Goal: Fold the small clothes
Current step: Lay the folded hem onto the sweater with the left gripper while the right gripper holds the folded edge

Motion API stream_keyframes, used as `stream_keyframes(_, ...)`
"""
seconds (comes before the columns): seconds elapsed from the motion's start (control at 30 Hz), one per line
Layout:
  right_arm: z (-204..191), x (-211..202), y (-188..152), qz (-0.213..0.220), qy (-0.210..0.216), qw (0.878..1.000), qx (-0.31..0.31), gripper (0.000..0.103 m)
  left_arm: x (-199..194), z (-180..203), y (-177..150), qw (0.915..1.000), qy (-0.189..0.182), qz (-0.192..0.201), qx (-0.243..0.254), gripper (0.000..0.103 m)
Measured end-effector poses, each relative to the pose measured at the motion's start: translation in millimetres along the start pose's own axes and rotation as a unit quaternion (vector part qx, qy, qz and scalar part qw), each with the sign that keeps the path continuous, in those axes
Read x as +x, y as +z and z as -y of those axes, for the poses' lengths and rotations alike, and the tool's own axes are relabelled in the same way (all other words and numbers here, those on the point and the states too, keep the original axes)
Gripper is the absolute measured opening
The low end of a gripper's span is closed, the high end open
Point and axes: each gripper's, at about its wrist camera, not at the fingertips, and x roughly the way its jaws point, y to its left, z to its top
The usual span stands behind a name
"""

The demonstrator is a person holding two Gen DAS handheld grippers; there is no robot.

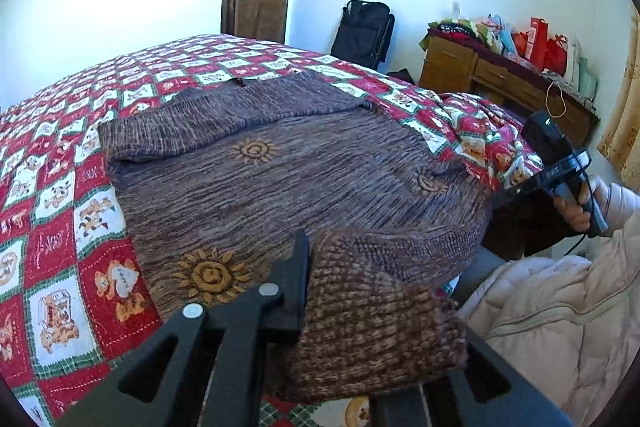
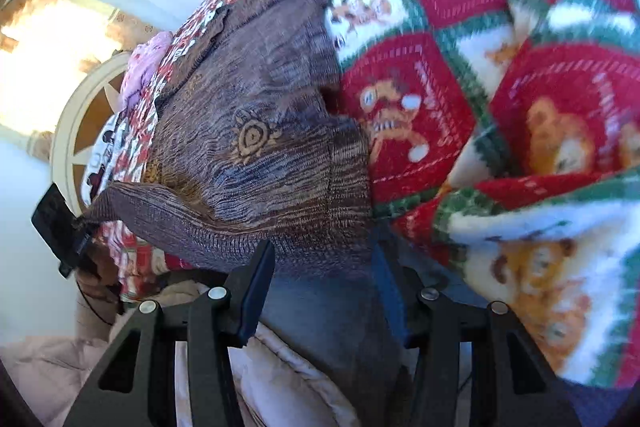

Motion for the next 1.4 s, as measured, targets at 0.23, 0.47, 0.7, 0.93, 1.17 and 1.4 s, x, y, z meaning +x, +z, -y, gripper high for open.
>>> stream_keyframes(0.23, -4, 20, 1, -0.019, -0.014, 1.0, -0.012, 0.051, 2, -3, -4, 1.0, 0.001, -0.005, 0.003, 0.008)
stream_keyframes(0.47, -7, 20, 1, -0.024, -0.044, 0.999, -0.01, 0.052, 5, -4, -8, 0.9999, 0.0, -0.01, 0.006, 0.008)
stream_keyframes(0.7, -3, 14, 4, 0.016, -0.043, 0.999, -0.006, 0.055, 16, -1, -7, 0.9984, 0.028, -0.043, 0.022, 0.008)
stream_keyframes(0.93, -4, 11, 7, 0.015, -0.027, 0.999, -0.01, 0.038, 24, 5, -11, 0.9937, 0.071, -0.073, 0.047, 0.009)
stream_keyframes(1.17, -27, -3, 6, -0.016, -0.033, 0.998, -0.059, 0.005, 31, 4, -10, 0.9887, 0.102, -0.099, 0.047, 0.009)
stream_keyframes(1.4, -42, -20, 28, 0.004, 0.083, 0.996, -0.03, 0.005, 32, 6, -5, 0.9858, 0.121, -0.103, 0.052, 0.009)
